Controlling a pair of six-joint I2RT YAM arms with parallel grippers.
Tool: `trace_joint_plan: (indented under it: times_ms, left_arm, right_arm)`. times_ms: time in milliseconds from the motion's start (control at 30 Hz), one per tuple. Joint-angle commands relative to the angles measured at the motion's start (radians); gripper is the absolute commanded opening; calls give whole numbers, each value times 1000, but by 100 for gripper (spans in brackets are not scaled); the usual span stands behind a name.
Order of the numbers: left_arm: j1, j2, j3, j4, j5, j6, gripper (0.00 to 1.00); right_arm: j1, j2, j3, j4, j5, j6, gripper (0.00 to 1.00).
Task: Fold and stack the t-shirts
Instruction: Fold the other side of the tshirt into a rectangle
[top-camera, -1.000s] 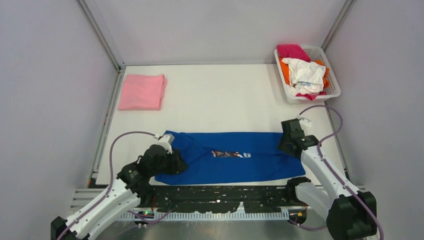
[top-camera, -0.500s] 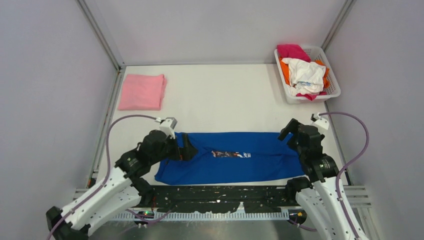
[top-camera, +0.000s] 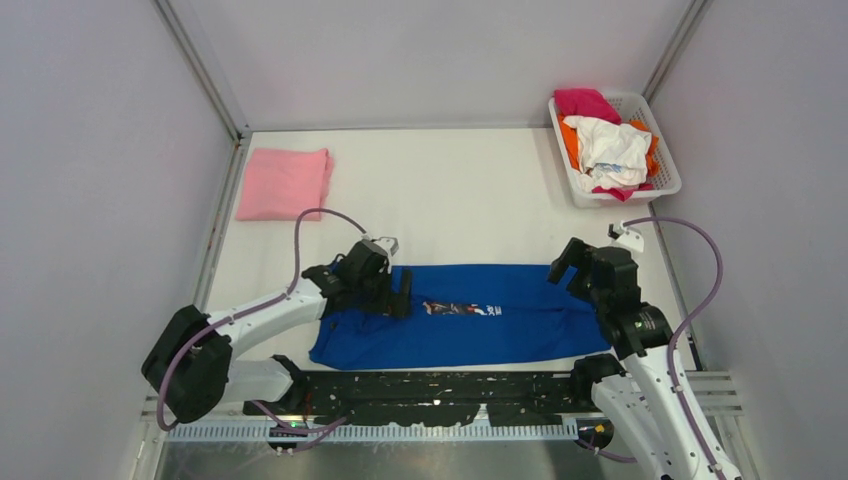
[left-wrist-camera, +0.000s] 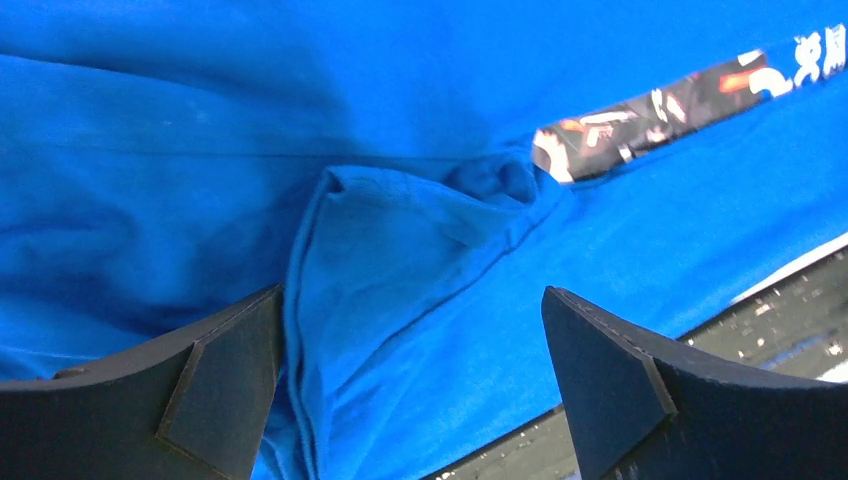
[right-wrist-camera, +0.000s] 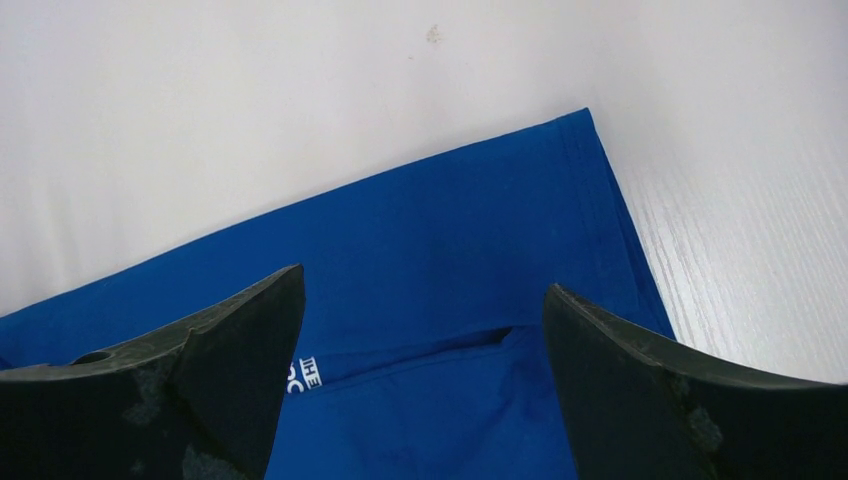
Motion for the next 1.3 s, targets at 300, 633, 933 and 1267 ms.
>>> trace_joint_plan:
  times_ms: [300,633,933,1267]
  left_arm:
    - [-246,-293,-120,-116,116,18,100]
    - [-381,-427,-164,-222,132,-91,100]
    - [-378,-547,-115,-42,-155,-152,100]
    - [-195,-87,83,-267,-336,-200,100]
  right_arm:
    - [3,12,-19,43,8,-41,95]
    - [3,11,-22,41,21,-43,95]
    - [3,10,-26,59,-19,-59,95]
    - [3,29,-37,80,-42,-64,95]
